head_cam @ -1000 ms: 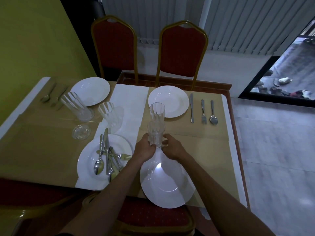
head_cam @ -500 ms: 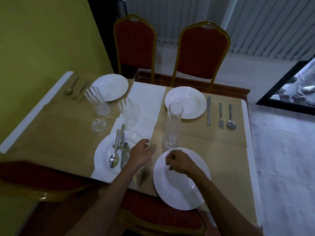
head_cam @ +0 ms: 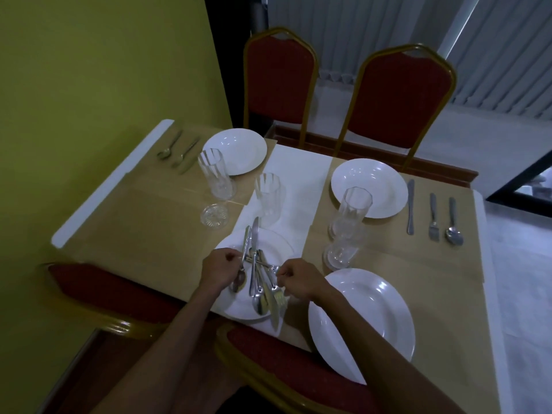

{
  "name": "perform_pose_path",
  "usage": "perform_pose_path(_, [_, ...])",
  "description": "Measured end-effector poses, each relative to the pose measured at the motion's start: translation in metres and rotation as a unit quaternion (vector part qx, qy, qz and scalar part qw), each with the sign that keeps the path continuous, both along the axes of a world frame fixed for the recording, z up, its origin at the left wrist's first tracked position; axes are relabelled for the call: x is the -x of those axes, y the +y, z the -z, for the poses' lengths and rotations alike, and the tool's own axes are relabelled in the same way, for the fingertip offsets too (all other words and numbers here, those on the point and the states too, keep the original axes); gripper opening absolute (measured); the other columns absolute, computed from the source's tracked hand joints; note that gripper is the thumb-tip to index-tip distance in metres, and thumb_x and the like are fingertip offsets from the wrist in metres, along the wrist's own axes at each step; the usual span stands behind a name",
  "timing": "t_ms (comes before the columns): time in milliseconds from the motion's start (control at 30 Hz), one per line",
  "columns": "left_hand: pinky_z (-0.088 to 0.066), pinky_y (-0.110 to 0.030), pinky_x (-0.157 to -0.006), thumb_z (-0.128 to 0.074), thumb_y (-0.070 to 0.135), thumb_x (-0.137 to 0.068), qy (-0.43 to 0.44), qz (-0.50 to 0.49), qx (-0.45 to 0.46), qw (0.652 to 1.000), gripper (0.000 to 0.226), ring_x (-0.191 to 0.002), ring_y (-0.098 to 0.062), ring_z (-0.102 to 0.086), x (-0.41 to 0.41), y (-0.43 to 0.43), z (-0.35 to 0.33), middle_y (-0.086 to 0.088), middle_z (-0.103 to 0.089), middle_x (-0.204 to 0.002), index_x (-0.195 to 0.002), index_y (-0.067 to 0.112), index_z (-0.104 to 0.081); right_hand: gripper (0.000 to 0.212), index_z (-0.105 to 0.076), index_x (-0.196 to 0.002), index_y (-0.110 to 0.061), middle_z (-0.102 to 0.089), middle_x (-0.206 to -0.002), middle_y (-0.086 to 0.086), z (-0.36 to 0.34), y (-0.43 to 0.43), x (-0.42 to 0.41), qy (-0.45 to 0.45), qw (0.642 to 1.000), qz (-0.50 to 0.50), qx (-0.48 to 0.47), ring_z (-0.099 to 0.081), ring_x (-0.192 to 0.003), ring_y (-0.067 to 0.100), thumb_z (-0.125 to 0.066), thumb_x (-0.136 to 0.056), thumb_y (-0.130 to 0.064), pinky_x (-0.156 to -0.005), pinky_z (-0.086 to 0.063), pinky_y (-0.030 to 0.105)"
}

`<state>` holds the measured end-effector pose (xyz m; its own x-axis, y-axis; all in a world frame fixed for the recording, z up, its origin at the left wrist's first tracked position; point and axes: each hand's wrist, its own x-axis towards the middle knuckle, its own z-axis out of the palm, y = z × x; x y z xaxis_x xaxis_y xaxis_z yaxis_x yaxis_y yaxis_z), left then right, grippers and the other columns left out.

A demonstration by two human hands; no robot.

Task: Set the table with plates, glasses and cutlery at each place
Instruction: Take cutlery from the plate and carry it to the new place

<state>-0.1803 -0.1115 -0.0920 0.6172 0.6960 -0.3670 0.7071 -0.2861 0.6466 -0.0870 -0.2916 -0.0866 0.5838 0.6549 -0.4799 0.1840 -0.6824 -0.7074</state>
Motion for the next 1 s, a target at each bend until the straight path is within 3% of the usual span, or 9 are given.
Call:
perform_pose_path(100, [-0.047, -0.028, -0.074, -0.057, 0.012, -0.083, 0.038, 0.041, -0.030, 0.998, 0.019, -0.078, -0.016, -0.063, -0.004, 0.011, 0.009, 0.004, -0.068, -0.077, -0.075, 0.012, -0.075, 0.021, -0.074, -0.090, 0.001, -0.075, -0.095, 0.009, 0.004, 0.008, 0.002, -0.001, 1.000, 0.011, -0.001, -0.074, -0.078, 0.024, -0.055, -0.089, -0.008, -0.077, -0.060, 0.034])
perform_pose_path(200, [-0.045, -0.031, -0.061, -0.052, 0.013, -0.083, 0.076, 0.067, -0.063, 0.993, 0.034, -0.063, -0.024, -0.057, -0.008, 0.018, 0.020, -0.002, -0.053, -0.054, -0.050, 0.011, -0.052, 0.021, -0.074, -0.091, 0.000, -0.075, -0.093, 0.010, 0.006, 0.013, 0.005, -0.007, 1.000, 0.019, 0.005, -0.074, -0.078, 0.024, -0.055, -0.090, -0.008, -0.078, -0.059, 0.034])
perform_pose_path(267, [-0.041, -0.029, -0.059, -0.054, 0.014, -0.084, 0.081, 0.094, -0.085, 0.989, 0.041, -0.062, -0.025, -0.054, -0.010, 0.017, 0.023, 0.002, -0.045, -0.051, -0.045, 0.017, -0.044, 0.019, -0.073, -0.093, -0.002, -0.075, -0.092, 0.009, 0.009, 0.012, 0.006, 0.006, 0.999, 0.040, 0.006, -0.075, -0.077, 0.023, -0.056, -0.091, -0.010, -0.074, -0.059, 0.031])
perform_pose_path(367, [-0.039, -0.027, -0.057, -0.056, 0.019, -0.085, 0.091, 0.116, -0.091, 0.985, 0.038, -0.061, -0.021, -0.055, -0.013, 0.015, 0.025, 0.001, -0.052, -0.054, -0.048, 0.016, -0.050, 0.016, -0.072, -0.094, -0.005, -0.076, -0.091, 0.008, 0.011, 0.011, 0.007, 0.013, 0.997, 0.069, 0.007, -0.075, -0.076, 0.022, -0.058, -0.091, -0.013, -0.071, -0.058, 0.027])
perform_pose_path(533, [-0.036, -0.022, -0.048, -0.058, 0.025, -0.084, 0.096, 0.100, -0.061, 0.988, 0.038, -0.053, -0.019, -0.058, -0.018, 0.019, 0.033, 0.001, -0.054, -0.048, -0.048, 0.013, -0.057, 0.016, -0.072, -0.094, -0.006, -0.076, -0.094, 0.011, 0.011, 0.010, 0.007, 0.008, 0.997, 0.080, 0.002, -0.075, -0.079, 0.024, -0.058, -0.093, -0.013, -0.078, -0.059, 0.032])
perform_pose_path(633, [-0.043, -0.022, -0.053, -0.058, 0.024, -0.081, 0.093, 0.097, -0.039, 0.990, 0.031, -0.058, -0.017, -0.063, -0.018, 0.023, 0.032, 0.003, -0.062, -0.052, -0.053, 0.014, -0.066, 0.011, -0.070, -0.093, -0.011, -0.075, -0.096, 0.009, 0.013, 0.012, 0.005, 0.010, 0.996, 0.089, -0.001, -0.074, -0.081, 0.022, -0.060, -0.092, -0.015, -0.081, -0.059, 0.034])
perform_pose_path(767, [-0.039, -0.025, -0.054, -0.064, 0.023, -0.083, 0.055, 0.086, 0.002, 0.995, 0.032, -0.059, -0.018, -0.061, -0.016, 0.028, 0.024, 0.000, -0.062, -0.057, -0.053, 0.012, -0.065, 0.017, -0.072, -0.096, -0.008, -0.075, -0.097, 0.008, 0.009, 0.019, 0.005, -0.005, 0.996, 0.085, -0.001, -0.073, -0.085, 0.021, -0.058, -0.091, -0.016, -0.080, -0.058, 0.034])
perform_pose_path(900, [-0.047, -0.027, -0.054, -0.073, 0.020, -0.080, -0.028, 0.009, 0.124, 0.992, 0.015, -0.062, -0.019, -0.066, -0.011, 0.026, 0.009, -0.004, -0.071, -0.069, -0.073, 0.008, -0.069, 0.022, -0.070, -0.097, -0.005, -0.071, -0.098, 0.008, 0.003, 0.033, 0.010, -0.033, 0.997, 0.073, -0.004, -0.065, -0.087, 0.021, -0.055, -0.094, -0.022, -0.072, -0.049, 0.027])
perform_pose_path(1000, [-0.046, -0.028, -0.055, -0.072, 0.017, -0.082, -0.072, -0.014, 0.201, 0.977, 0.014, -0.061, -0.015, -0.066, -0.009, 0.017, -0.003, -0.004, -0.072, -0.072, -0.078, 0.006, -0.064, 0.030, -0.069, -0.097, -0.006, -0.069, -0.097, 0.011, 0.001, 0.043, 0.014, -0.023, 0.998, 0.058, -0.017, -0.062, -0.081, 0.020, -0.057, -0.095, -0.034, -0.075, -0.050, 0.032])
